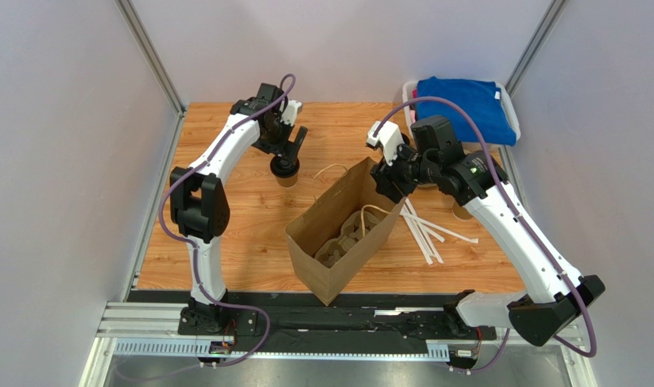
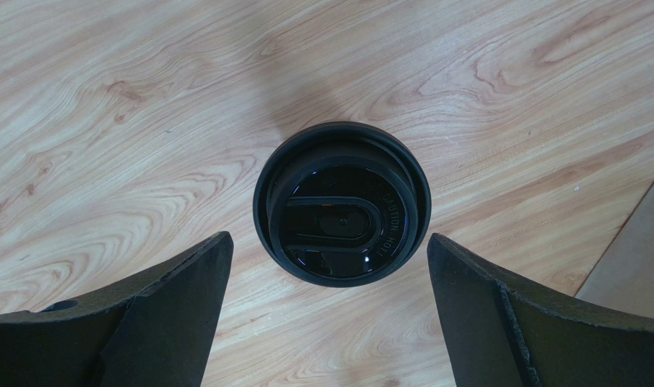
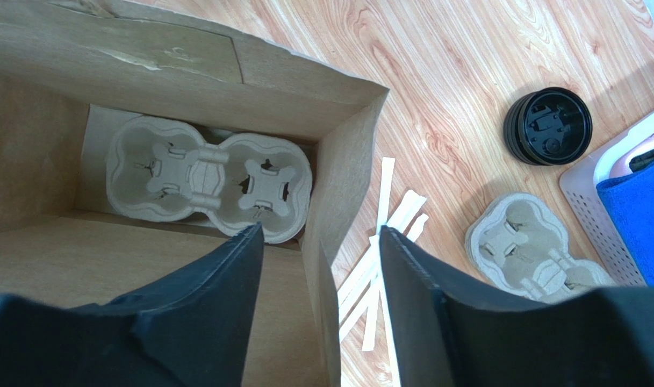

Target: Pack the takeout coffee

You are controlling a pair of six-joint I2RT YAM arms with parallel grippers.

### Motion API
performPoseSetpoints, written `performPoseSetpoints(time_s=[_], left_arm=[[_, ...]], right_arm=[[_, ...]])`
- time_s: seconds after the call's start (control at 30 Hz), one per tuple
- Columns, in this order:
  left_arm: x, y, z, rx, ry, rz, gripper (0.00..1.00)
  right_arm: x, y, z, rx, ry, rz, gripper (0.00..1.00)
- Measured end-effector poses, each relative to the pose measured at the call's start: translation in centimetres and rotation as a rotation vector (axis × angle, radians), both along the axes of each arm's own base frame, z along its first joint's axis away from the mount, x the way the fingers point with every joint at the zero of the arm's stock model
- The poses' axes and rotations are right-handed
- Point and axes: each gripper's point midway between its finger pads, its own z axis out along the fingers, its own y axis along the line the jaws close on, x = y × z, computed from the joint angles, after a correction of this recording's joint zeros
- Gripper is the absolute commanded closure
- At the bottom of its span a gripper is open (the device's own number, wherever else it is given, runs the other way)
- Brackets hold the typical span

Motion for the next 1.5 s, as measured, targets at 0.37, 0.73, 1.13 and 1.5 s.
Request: performPoseSetpoints(time_s=[0.37, 0.73, 1.13, 1.5], left_arm=[[0.2, 0.4, -1.5, -0.026, 0.048, 0.027, 0.01], [-0.2, 0.0, -1.9, -0.076, 0.074, 0.031, 0.01], [-0.1, -0.2, -1.9, -0.089, 0.075, 0.034, 0.01], [0.0, -0.2, -1.8, -0.095, 0.070, 0.043, 0.01]], right_arm=[[0.6, 0.2, 0.2, -0.006, 0.006, -0.003, 0.20], [1.2, 0.4, 0.6, -0.009, 0.000, -0.006, 0.14], [1.4, 0.4, 0.6, -0.014, -0.003, -0.003, 0.12], [1.4, 0.4, 0.6, -0.017, 0.000, -0.003, 0.11]])
